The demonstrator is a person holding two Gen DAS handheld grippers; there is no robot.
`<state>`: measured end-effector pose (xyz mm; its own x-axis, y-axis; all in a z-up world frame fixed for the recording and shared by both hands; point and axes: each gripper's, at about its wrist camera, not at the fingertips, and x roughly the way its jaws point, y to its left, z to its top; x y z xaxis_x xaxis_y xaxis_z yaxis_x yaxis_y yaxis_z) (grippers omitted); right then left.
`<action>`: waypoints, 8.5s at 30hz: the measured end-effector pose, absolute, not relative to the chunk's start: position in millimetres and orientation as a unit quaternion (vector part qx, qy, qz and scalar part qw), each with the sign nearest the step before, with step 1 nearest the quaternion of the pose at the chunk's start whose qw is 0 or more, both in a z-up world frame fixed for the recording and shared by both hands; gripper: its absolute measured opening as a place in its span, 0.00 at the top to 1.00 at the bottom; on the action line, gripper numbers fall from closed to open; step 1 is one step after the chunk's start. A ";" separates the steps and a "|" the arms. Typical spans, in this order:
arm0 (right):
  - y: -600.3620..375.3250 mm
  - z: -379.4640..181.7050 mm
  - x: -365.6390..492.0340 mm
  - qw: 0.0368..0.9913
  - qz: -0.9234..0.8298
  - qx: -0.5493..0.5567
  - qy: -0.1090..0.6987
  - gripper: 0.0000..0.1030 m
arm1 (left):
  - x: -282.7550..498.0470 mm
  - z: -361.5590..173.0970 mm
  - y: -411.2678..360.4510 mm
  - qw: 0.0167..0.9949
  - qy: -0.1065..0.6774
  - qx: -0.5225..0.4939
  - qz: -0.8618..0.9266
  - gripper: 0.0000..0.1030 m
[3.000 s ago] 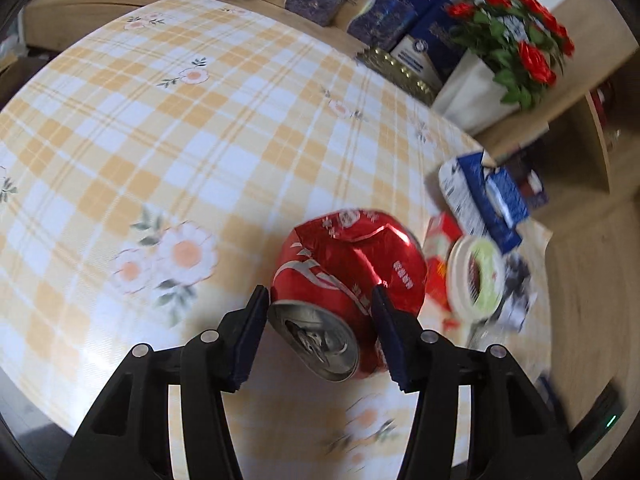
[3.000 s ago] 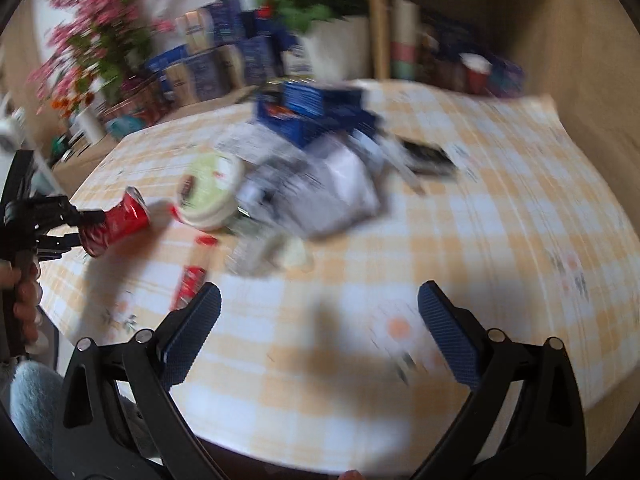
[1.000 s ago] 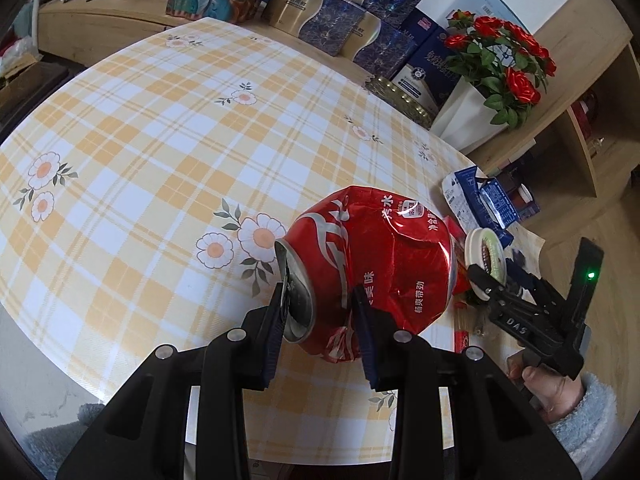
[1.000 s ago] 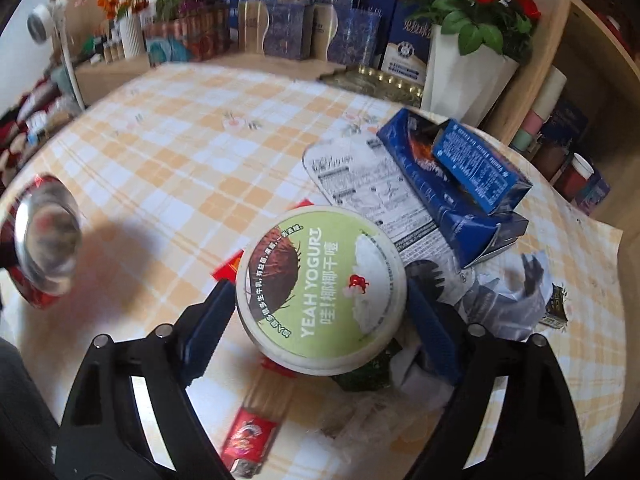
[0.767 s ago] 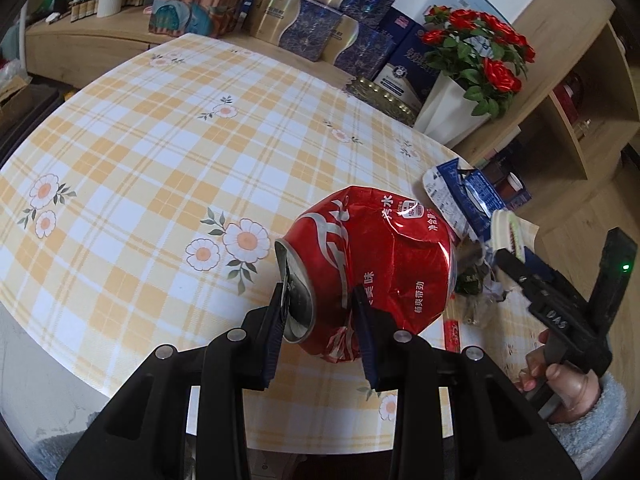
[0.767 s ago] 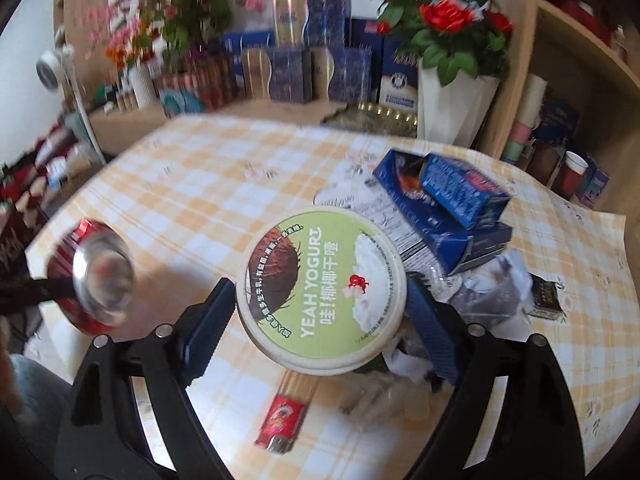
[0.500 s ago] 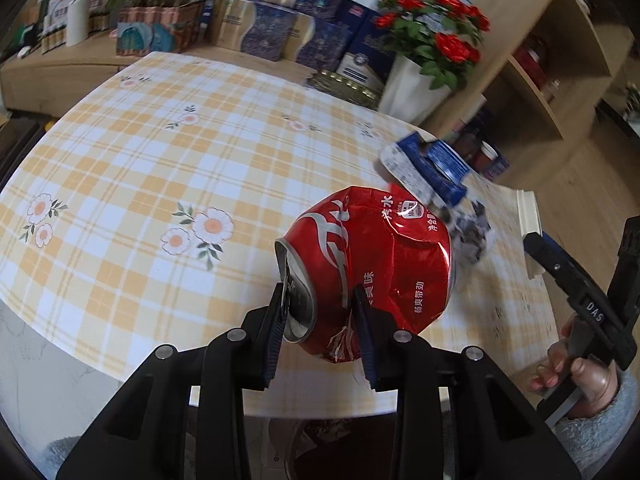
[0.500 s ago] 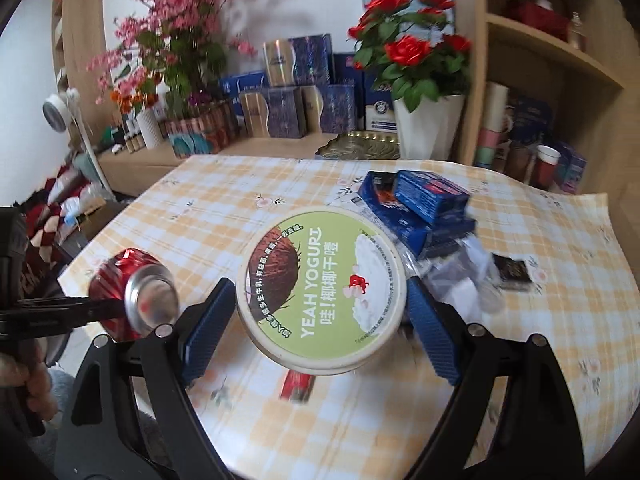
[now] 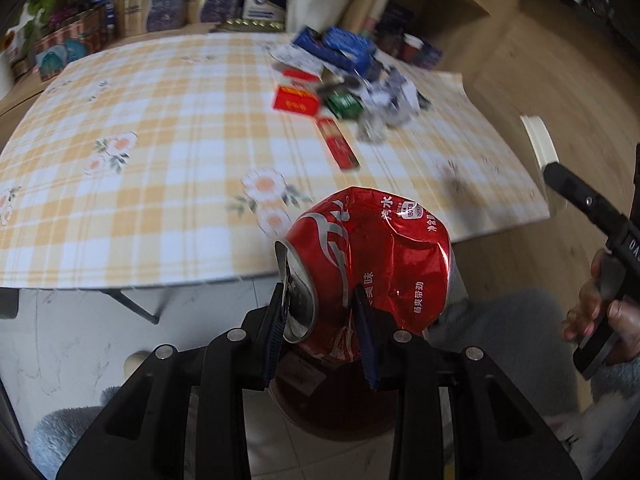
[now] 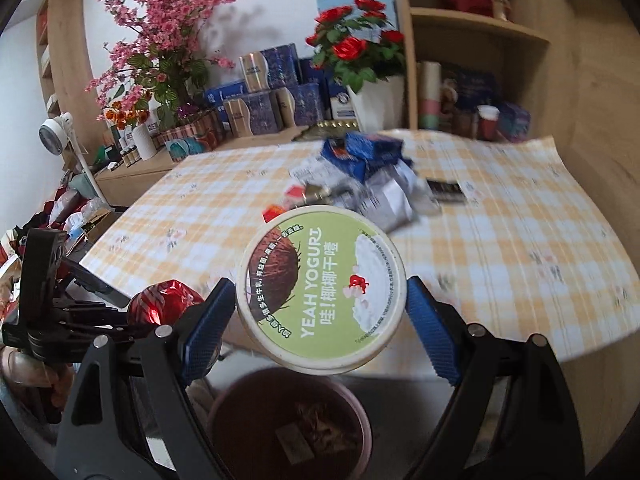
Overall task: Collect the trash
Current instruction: 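Lower the red can into the bin and open the left gripper, then lower the green yogurt lid into the bin and open the right gripper, then raise both grippers from the bin toward the table, then grasp the crumpled grey plastic bag with the right gripper while the left gripper approaches the red lighter, then grasp the red lighter with the left gripper, then carry the lighter to the bin with the left gripper while the right gripper drops the bag in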
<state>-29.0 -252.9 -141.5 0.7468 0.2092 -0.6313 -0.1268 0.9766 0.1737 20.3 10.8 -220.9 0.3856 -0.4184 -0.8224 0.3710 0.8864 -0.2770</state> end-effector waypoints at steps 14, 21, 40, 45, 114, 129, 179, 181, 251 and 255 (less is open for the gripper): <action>-285.4 -158.5 -56.7 0.929 0.073 0.110 0.345 0.17 | 10.6 -293.4 -55.4 0.758 0.586 0.109 -0.266 0.69; -293.9 -163.3 -61.3 0.927 0.070 0.119 0.348 0.17 | 7.3 -334.0 -75.8 0.712 0.626 0.174 -0.266 0.69; -303.1 -180.8 -68.5 0.918 0.043 0.109 0.380 0.17 | 32.9 -291.9 -95.2 0.772 0.548 0.075 -0.314 0.20; -283.5 -191.8 -61.0 0.910 0.061 0.095 0.398 0.17 | 31.7 -238.9 -39.7 0.842 0.469 0.013 -0.266 0.12; -201.0 -261.4 -23.4 0.851 0.101 0.050 0.512 0.06 | -8.6 -230.3 95.8 0.918 0.392 -0.002 -0.055 0.06; -254.8 -212.9 51.1 0.890 0.065 0.067 0.446 0.06 | 24.8 -229.6 97.0 0.917 0.395 -0.048 -0.040 0.06; -335.2 -184.7 123.7 0.916 -0.019 0.181 0.359 0.40 | 148.4 -216.3 -46.7 0.884 0.439 0.003 -0.162 0.08; -338.1 -186.1 113.1 0.916 -0.019 0.180 0.358 0.40 | 154.9 -222.9 -60.1 0.876 0.451 0.005 -0.170 0.20; -198.4 -238.0 -48.2 0.824 0.164 0.107 0.531 0.22 | -4.0 -183.9 0.7 0.878 0.403 -0.047 -0.255 0.83; -210.4 -230.8 -45.6 0.834 0.149 0.120 0.517 0.18 | -6.5 -183.2 -2.0 0.876 0.403 -0.044 -0.260 0.83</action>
